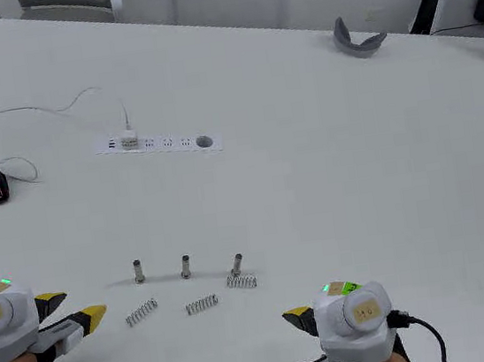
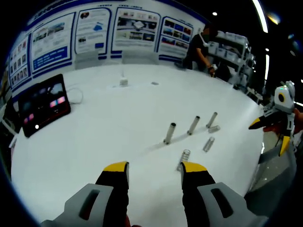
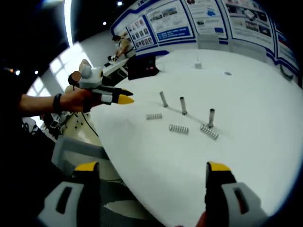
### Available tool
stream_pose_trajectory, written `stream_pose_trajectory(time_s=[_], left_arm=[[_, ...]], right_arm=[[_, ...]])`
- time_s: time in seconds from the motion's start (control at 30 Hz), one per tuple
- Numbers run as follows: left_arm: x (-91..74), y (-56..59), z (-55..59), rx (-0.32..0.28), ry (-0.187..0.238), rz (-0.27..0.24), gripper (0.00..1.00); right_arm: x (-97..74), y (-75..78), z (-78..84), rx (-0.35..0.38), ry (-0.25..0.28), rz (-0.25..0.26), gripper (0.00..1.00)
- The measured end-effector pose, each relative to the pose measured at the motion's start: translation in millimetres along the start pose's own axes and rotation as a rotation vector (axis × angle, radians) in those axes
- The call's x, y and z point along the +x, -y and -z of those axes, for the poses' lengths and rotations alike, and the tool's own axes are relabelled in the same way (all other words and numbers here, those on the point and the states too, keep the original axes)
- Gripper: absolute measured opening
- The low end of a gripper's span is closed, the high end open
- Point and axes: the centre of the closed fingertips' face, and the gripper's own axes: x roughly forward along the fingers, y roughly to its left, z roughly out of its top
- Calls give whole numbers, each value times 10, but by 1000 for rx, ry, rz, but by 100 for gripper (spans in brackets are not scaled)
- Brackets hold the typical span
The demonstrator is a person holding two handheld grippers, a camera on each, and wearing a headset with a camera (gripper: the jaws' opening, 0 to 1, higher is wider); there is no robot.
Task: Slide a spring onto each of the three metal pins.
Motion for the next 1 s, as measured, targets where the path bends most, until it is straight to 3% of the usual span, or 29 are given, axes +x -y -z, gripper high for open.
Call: stream_pose_trajectory(time_s=[0.4,1.0], left_arm=[[-109,71,175,2,-24,17,63],[0,176,350,14,-71,38,66]], right_arm=[[48,-43,13,-11,-12,-14,95],[23,-34,-2,-8,-5,1,94]])
